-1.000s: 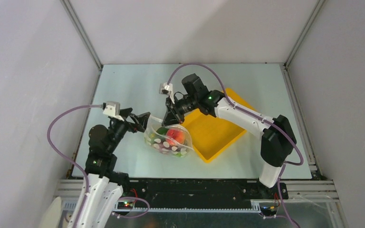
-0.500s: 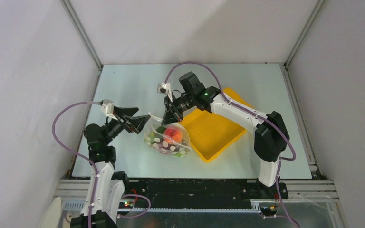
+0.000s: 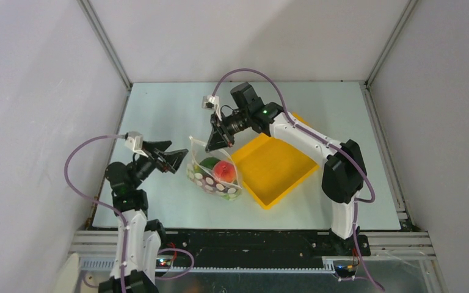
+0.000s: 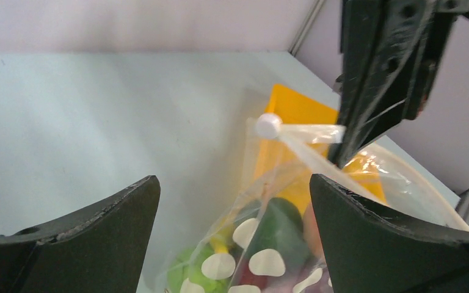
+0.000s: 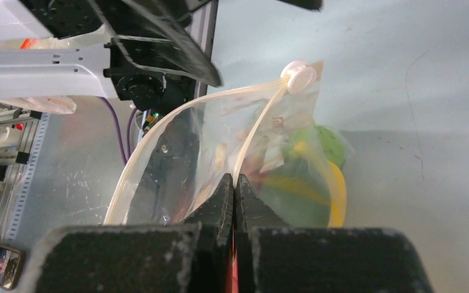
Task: Place the food in the zip-top bag and seal the zipper
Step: Adjust the zipper food storage bag at the center of the board.
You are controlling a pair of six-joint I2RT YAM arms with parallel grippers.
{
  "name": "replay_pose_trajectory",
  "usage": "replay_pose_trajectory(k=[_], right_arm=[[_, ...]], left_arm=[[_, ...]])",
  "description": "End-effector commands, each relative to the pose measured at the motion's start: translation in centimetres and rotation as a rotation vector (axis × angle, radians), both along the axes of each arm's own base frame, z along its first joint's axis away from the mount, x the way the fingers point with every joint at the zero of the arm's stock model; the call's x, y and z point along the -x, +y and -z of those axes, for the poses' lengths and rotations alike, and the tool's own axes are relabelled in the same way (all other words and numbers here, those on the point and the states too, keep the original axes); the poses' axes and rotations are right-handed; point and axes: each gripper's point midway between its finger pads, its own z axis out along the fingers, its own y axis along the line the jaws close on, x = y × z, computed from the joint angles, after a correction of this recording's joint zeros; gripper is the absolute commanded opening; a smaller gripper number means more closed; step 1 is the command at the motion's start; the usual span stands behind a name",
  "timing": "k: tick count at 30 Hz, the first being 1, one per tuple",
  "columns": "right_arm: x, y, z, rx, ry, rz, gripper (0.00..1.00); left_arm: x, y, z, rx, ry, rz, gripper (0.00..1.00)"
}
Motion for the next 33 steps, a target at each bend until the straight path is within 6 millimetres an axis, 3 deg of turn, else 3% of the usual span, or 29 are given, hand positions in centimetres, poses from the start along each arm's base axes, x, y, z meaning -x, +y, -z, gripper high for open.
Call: replay_pose_trajectory(k=[1,7,16,33], right_arm=[[0.5,0.3,-2.5,-0.074,-0.046,-0.065,0.00],[1.2,0.5,-2.7,-0.111,-0.034,-0.122,0.00],[1.6,1.2,-3.5,-0.164,-0.027,-0.192,0.00],[4.7,-0.7,-2.8,-0.138,-0.058,-0.361,0.00]], left_arm=[[0.1,-0.4,1.2,-0.018,-0.001,0.055,0.99],[1.1,-1.2,1.4,-0.038,-0.077,0.094,1.00],[-0.3,-3.3,3.5,-0.133,0.036,0.140,1.00],[0.9,-4.4,1.9,-0.092,-0.043,0.204,1.00]])
